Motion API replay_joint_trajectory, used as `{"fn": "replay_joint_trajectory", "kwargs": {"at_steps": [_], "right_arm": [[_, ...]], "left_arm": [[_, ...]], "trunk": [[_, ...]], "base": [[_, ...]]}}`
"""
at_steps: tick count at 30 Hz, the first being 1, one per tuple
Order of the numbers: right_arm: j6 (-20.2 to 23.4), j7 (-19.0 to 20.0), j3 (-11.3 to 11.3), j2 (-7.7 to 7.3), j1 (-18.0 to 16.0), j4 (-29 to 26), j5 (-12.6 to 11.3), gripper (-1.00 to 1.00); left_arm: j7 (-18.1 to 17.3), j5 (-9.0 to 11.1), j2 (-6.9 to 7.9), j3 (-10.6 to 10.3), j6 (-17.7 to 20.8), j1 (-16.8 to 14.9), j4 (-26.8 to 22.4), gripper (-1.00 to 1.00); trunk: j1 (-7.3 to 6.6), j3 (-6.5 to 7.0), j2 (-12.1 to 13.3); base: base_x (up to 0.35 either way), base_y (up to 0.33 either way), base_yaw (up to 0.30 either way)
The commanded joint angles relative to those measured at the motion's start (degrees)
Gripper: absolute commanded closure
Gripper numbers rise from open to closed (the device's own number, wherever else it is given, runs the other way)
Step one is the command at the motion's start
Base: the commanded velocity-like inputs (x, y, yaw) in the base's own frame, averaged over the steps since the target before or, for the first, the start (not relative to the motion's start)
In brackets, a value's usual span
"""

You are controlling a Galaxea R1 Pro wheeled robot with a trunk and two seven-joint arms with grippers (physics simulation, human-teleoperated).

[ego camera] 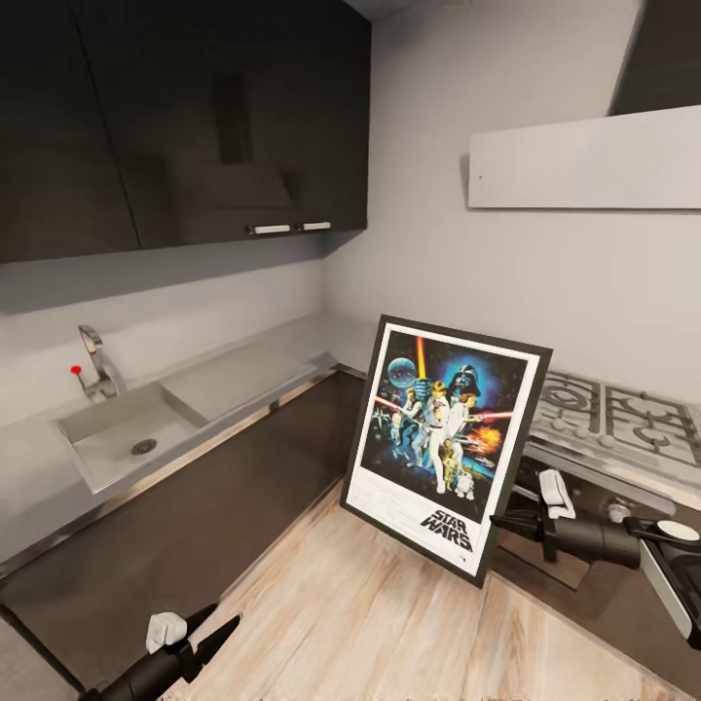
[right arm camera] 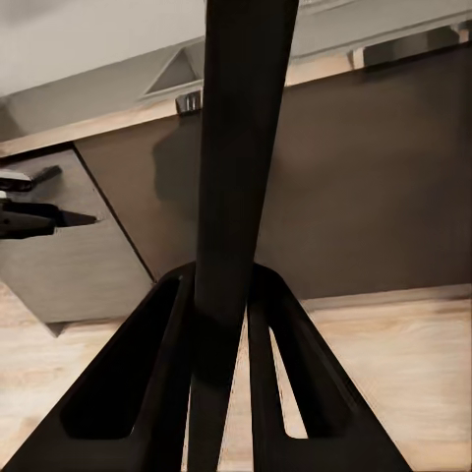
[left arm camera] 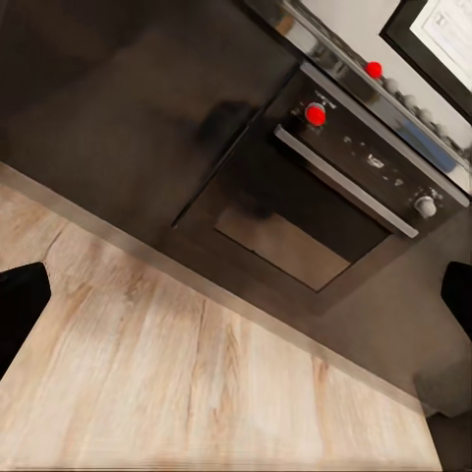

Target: Pick up the poster from the kitchen countertop and hang it on one of the wall nails in the kitchen.

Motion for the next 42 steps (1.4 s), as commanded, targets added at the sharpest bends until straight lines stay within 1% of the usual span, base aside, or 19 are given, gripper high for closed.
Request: {"fn": "replay_joint_trajectory", "kwargs": {"at_steps": [1, 7, 11, 24, 32, 42], "right_arm": [[0.89, 0.39, -0.01, -0.02, -0.04, -0.03, -0.27, 1.0], [0.89, 0.32, 0.02, -0.02, -0.04, -0.14, -0.26, 1.0], [0.89, 0.32, 0.02, -0.02, -0.04, -0.15, -0.26, 1.0], [0.89, 0.25, 0.12, -0.02, -0.04, -0.15, -0.19, 1.0], [0.89, -1.23, 0.19, -0.02, -0.04, -0.16, -0.2, 1.0], [0.89, -1.44, 0.18, -0.02, -0.04, -0.16, -0.23, 1.0]], "left_arm": [[-0.14, 0.03, 0.0, 0.0, -0.42, -0.07, 0.07, -1.0], [-0.14, 0.03, 0.0, 0.01, -0.44, -0.07, 0.07, -1.0], [-0.14, 0.03, 0.0, 0.02, -0.46, -0.07, 0.1, -1.0], [-0.17, 0.04, 0.0, 0.07, -0.53, -0.08, 0.12, -1.0], [-0.16, 0.03, 0.0, 0.05, -0.54, -0.06, 0.15, -1.0], [-0.14, 0.05, 0.0, 0.05, -0.53, -0.1, 0.15, -1.0]], "trunk": [[0.01, -0.14, -0.13], [0.01, -0.14, -0.13], [0.01, -0.14, -0.13], [0.01, -0.14, -0.13], [0.01, -0.14, -0.13], [0.01, -0.15, -0.13]], "base": [[-0.204, 0.0, 0.181], [-0.086, 0.003, 0.25], [-0.221, 0.052, 0.276], [-0.309, 0.085, 0.279], [-0.318, 0.066, 0.28], [-0.105, 0.035, 0.272]]}}
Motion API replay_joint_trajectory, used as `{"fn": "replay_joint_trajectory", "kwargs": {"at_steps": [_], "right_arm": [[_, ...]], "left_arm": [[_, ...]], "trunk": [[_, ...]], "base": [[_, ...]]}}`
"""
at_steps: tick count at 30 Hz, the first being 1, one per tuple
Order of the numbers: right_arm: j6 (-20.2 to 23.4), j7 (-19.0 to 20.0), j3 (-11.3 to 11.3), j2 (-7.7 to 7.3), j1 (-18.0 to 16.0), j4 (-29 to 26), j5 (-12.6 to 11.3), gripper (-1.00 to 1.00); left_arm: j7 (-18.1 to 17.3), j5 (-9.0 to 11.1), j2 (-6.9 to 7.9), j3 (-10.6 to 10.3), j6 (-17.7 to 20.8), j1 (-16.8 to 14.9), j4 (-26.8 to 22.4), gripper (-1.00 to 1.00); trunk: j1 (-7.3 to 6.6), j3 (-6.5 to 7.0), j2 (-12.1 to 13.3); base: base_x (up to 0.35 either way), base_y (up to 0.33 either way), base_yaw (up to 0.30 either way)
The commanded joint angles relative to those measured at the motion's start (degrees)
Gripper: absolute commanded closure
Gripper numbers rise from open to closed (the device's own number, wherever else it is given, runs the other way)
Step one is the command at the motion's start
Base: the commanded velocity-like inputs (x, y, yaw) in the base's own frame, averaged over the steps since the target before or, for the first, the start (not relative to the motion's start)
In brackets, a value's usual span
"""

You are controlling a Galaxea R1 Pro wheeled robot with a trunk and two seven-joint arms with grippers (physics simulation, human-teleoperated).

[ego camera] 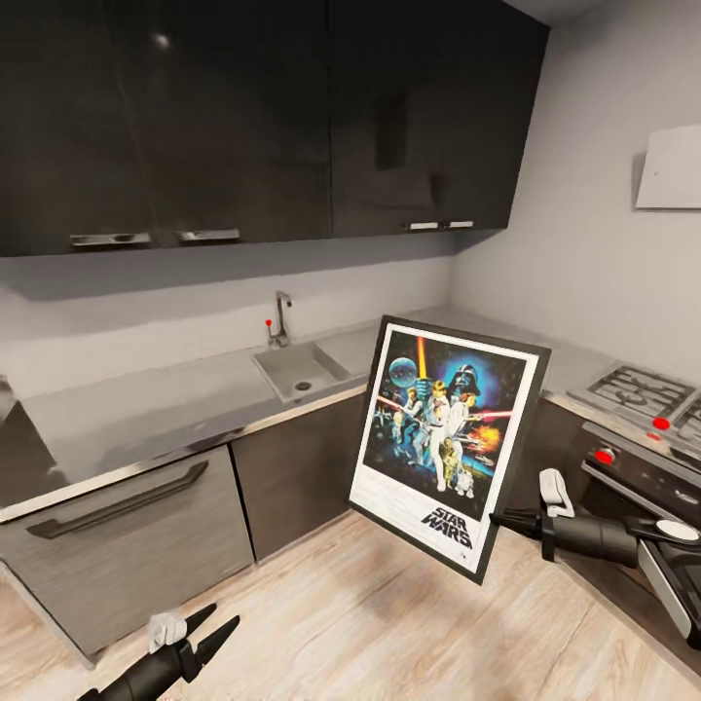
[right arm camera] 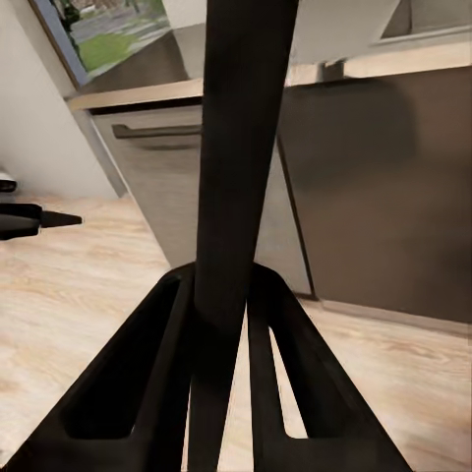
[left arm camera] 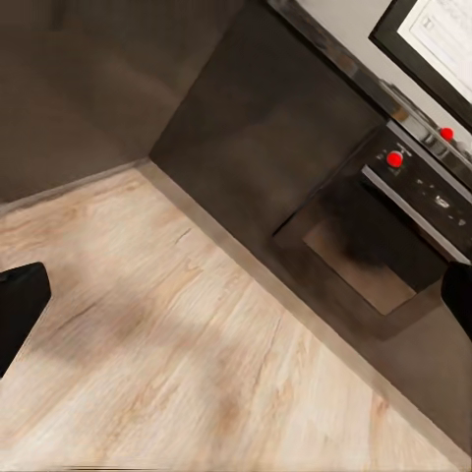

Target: Pick up the poster from the kitchen countertop and hang it on one of the wall nails in the kitchen.

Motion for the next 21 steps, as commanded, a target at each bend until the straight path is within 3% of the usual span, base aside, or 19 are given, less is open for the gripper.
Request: {"fn": "replay_joint_trajectory", "kwargs": {"at_steps": [1, 15, 21], "right_arm": [[0.88, 0.4, -0.04, -0.02, -0.04, -0.01, -0.3, 1.0], [0.92, -2.35, 0.05, 0.07, -0.04, -0.06, -0.4, 1.0], [0.92, -2.54, 0.2, 0.07, -0.04, -0.12, -0.34, 1.0]], "left_arm": [[-0.14, 0.03, 0.0, -0.02, -0.43, -0.06, 0.09, -1.0], [-0.14, 0.01, 0.0, 0.03, -0.39, -0.06, 0.07, -1.0], [-0.14, 0.06, 0.0, 0.03, -0.36, -0.05, 0.08, -1.0]], "trunk": [[0.02, -0.14, -0.13], [0.02, -0.15, -0.13], [0.02, -0.15, -0.13]], "base": [[-0.168, 0.133, 0.181], [-0.233, 0.153, 0.036], [-0.051, 0.025, 0.207]]}}
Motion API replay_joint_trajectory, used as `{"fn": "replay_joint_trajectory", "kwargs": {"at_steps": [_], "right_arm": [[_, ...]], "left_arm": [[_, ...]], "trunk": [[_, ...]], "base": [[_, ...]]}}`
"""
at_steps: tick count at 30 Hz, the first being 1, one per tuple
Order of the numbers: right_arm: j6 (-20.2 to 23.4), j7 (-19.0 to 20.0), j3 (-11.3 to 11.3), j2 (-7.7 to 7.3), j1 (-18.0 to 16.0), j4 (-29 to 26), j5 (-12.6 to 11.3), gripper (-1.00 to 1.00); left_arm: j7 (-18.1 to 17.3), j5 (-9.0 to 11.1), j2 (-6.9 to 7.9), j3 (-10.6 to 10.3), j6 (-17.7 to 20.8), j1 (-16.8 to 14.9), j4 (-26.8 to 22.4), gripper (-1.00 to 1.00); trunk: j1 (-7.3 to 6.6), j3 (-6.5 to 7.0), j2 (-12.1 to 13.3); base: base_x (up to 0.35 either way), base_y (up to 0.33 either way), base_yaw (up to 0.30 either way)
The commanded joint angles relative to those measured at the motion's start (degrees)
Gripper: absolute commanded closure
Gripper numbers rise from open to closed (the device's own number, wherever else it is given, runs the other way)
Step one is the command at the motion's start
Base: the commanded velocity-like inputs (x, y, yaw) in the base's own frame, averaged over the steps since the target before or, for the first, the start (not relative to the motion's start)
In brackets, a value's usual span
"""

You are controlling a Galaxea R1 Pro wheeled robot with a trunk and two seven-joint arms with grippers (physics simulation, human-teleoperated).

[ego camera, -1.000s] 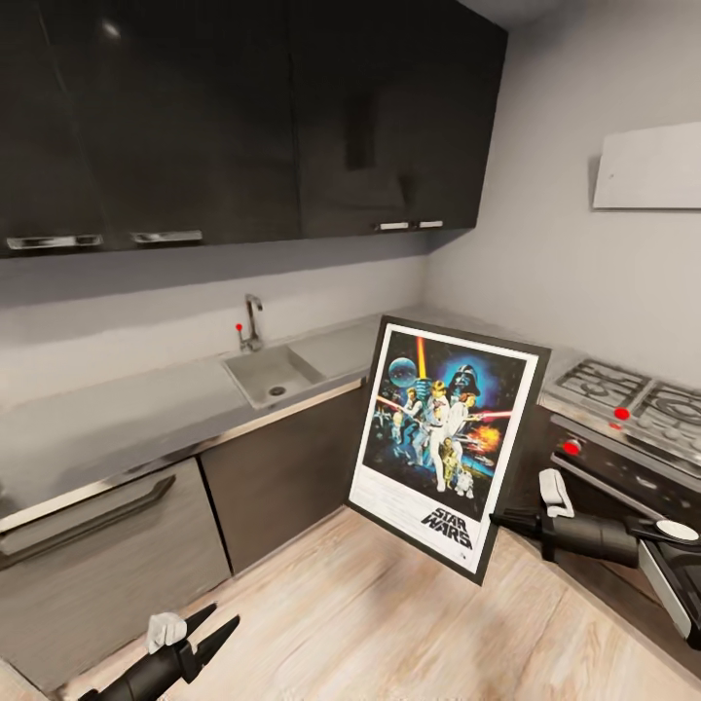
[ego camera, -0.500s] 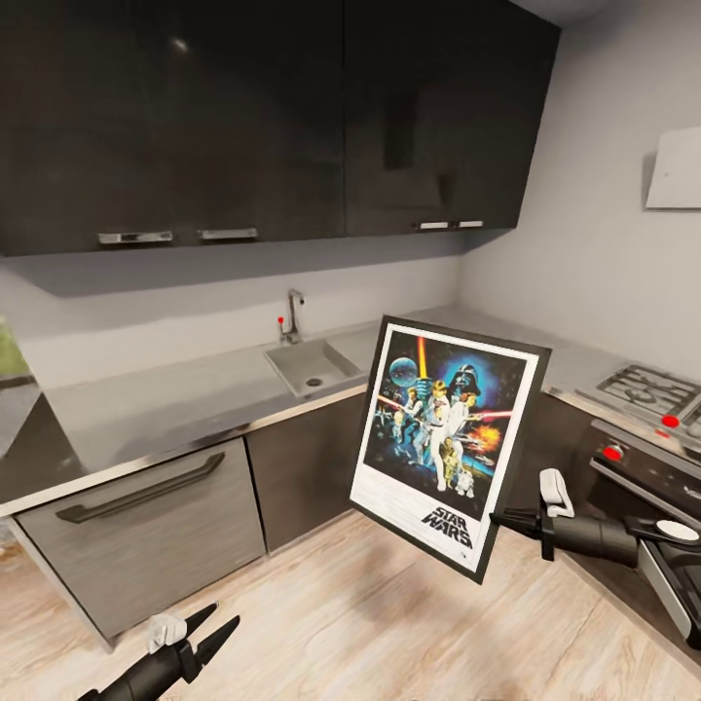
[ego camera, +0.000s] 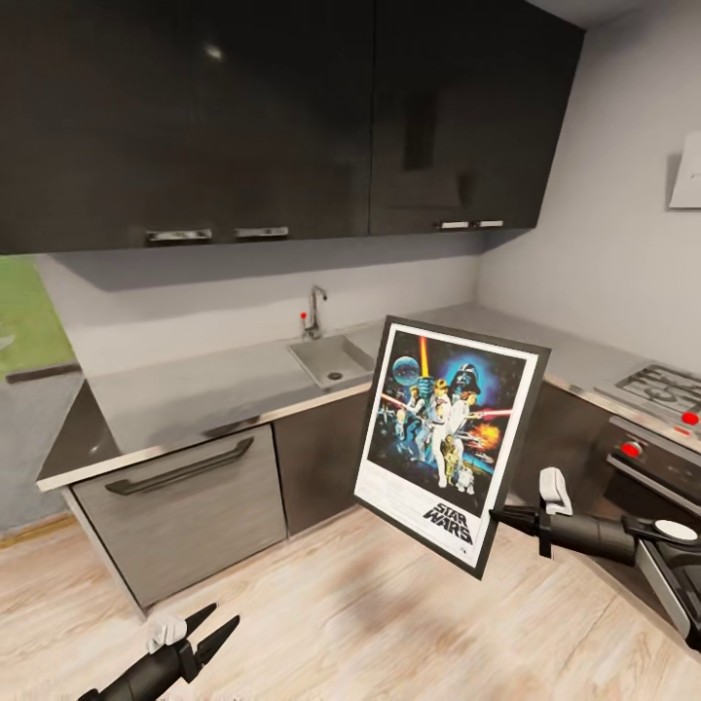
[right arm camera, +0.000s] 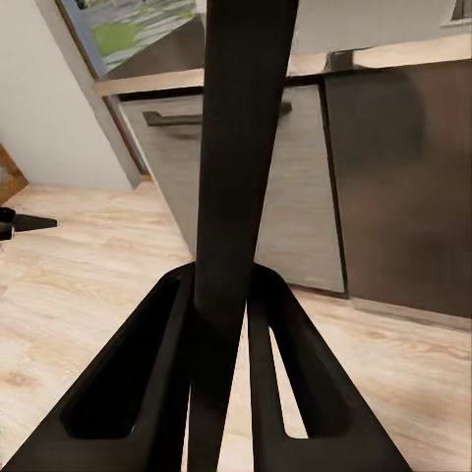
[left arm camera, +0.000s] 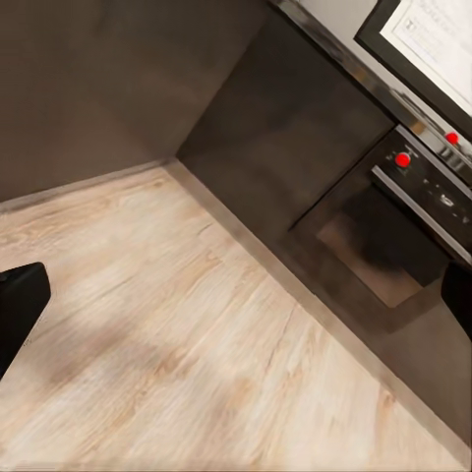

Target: Pick up the poster from the kitchen countertop and hang it on one of the wall nails in the kitchen.

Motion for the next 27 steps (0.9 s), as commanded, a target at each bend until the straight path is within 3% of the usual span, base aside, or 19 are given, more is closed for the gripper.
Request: {"fn": "replay_joint_trajectory", "kwargs": {"at_steps": [1, 14, 27], "right_arm": [[0.89, 0.39, -0.01, -0.02, -0.04, -0.02, -0.35, 1.0], [0.86, 0.35, 0.04, 0.04, -0.04, -0.06, -0.34, 1.0], [0.89, 0.35, 0.04, 0.07, -0.04, -0.23, -0.28, 1.0]], "left_arm": [[-0.14, 0.02, 0.0, -0.01, -0.44, -0.08, 0.08, -1.0], [-0.14, 0.06, 0.01, -0.01, -0.41, -0.08, 0.09, -1.0], [-0.14, 0.06, 0.01, -0.01, -0.21, -0.1, 0.09, -1.0]], "trunk": [[0.03, -0.13, -0.13], [0.03, -0.13, -0.13], [0.03, -0.13, -0.13]], "base": [[-0.082, 0.073, 0.258], [-0.179, 0.178, 0.276], [-0.019, 0.081, 0.281]]}}
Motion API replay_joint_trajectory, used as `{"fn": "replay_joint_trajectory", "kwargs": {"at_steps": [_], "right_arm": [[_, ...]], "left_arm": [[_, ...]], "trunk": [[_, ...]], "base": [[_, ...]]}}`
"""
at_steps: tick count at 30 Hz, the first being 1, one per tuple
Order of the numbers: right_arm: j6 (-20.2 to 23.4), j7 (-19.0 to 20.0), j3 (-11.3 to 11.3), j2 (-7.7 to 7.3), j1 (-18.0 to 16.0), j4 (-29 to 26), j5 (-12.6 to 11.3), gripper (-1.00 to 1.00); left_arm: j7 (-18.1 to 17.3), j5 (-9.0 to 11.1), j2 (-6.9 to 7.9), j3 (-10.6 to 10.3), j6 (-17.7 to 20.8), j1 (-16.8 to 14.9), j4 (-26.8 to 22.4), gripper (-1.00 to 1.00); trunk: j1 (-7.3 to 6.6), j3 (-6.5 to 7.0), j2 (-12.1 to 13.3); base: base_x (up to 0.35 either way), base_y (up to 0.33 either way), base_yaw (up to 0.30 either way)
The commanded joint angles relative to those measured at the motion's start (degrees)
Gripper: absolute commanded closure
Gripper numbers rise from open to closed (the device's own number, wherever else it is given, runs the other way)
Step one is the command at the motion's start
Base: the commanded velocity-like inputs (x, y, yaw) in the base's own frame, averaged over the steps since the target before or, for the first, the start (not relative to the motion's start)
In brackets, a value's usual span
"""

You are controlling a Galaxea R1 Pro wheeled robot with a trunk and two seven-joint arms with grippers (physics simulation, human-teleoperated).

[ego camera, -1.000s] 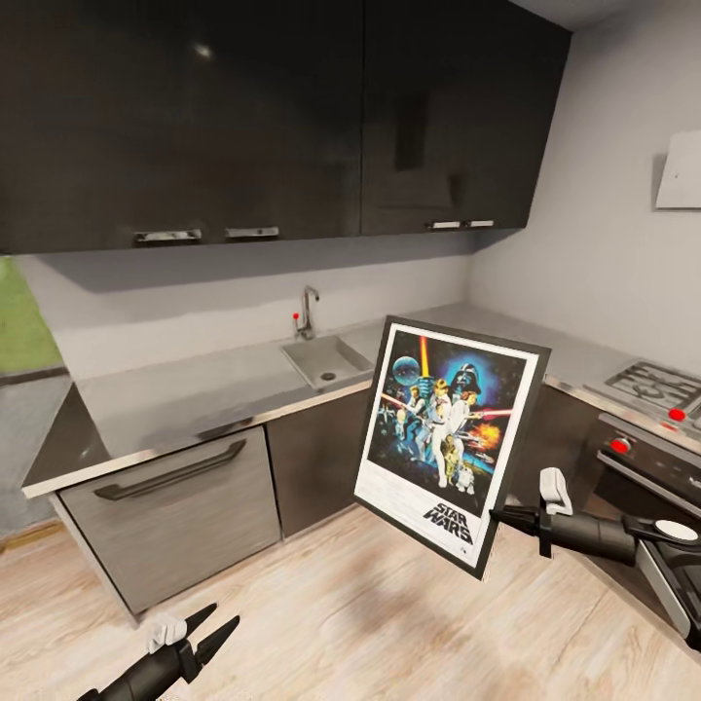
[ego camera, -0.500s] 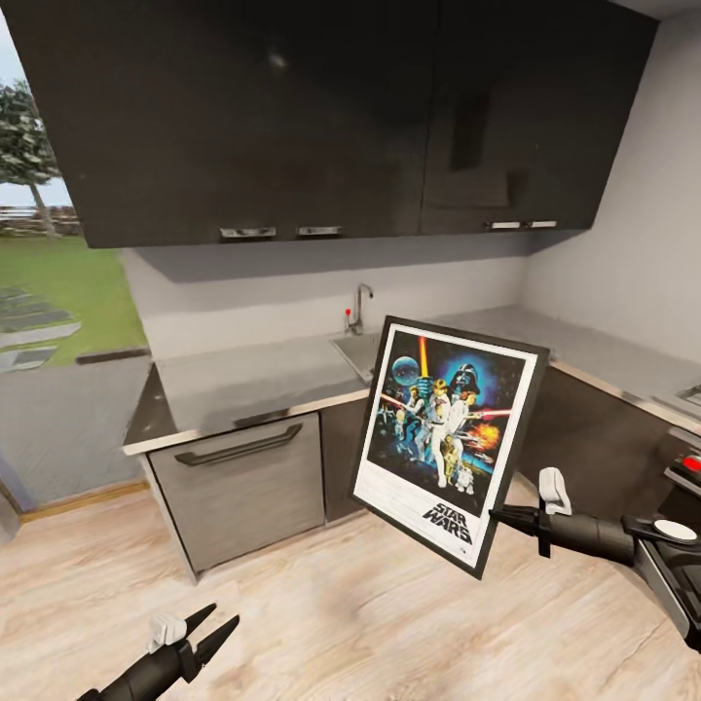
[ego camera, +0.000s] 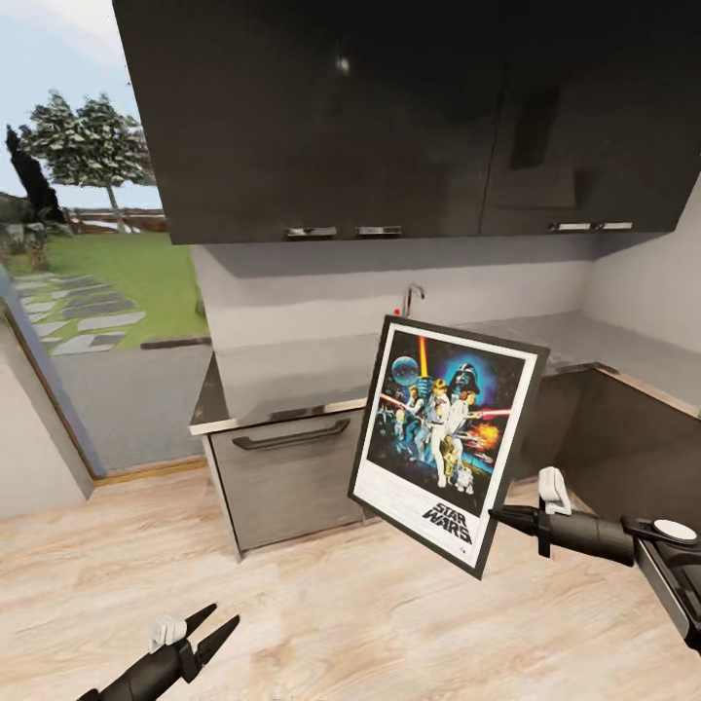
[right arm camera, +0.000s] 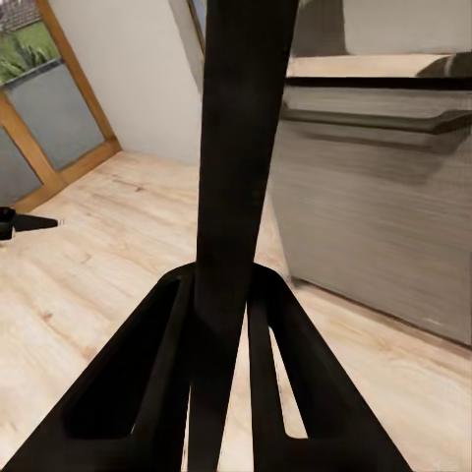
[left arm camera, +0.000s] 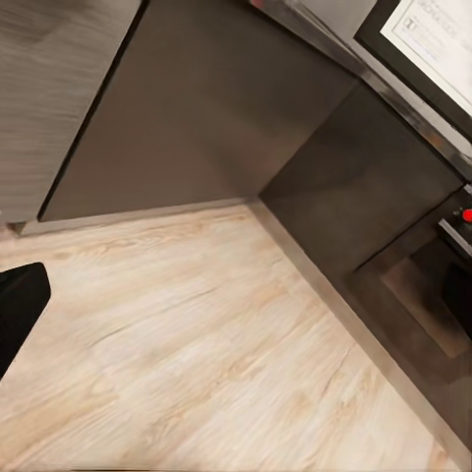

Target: Pick up the poster from the kitchen countertop and hang it on one of the wall nails in the kitchen.

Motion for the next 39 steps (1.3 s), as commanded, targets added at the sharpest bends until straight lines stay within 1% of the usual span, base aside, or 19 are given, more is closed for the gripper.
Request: {"fn": "replay_joint_trajectory", "kwargs": {"at_steps": [1, 6, 13, 18, 23, 35, 39], "right_arm": [[0.87, 0.4, -0.05, -0.02, -0.04, -0.06, -0.34, 1.0], [0.84, 0.36, -0.13, 0.37, -0.04, -0.14, -0.31, 1.0], [0.83, 0.32, -0.12, 0.66, -0.04, -0.2, -0.29, 1.0], [0.83, 0.31, -0.05, 0.68, -0.04, -0.21, -0.29, 1.0], [0.83, 0.31, -0.02, 0.68, -0.04, -0.44, -0.22, 1.0], [0.83, 0.31, -0.03, 0.69, -0.04, -1.08, -0.21, 1.0], [0.83, 0.31, -0.03, 0.69, -0.04, -1.12, -0.16, 1.0]], "left_arm": [[-0.13, 0.04, 0.01, -0.03, -0.46, -0.06, 0.1, -1.0], [-0.13, 0.04, 0.01, -0.03, -0.44, -0.03, 0.1, -1.0], [-0.13, 0.04, 0.03, -0.03, -0.43, -0.04, 0.1, -1.0], [-0.13, 0.04, 0.05, -0.03, -0.48, -0.07, 0.1, -1.0], [-0.13, 0.04, 0.07, -0.03, -0.45, -0.07, 0.1, -1.0], [-0.13, 0.04, 0.05, -0.03, -0.37, -0.07, 0.1, -1.0], [-0.13, 0.04, 0.05, -0.03, -0.41, -0.07, 0.1, -1.0]], "trunk": [[0.03, -0.13, -0.13], [0.03, -0.13, -0.13], [0.03, -0.13, -0.13], [0.03, -0.13, -0.13], [0.03, -0.13, -0.13], [0.03, -0.38, -0.13], [0.03, -0.49, -0.13]], "base": [[-0.042, 0.243, 0.281], [-0.08, 0.265, 0.208], [-0.128, 0.276, 0.037], [-0.057, 0.103, 0.113], [-0.011, 0.128, 0.249], [-0.001, 0.267, 0.275], [0.0, 0.12, 0.274]]}}
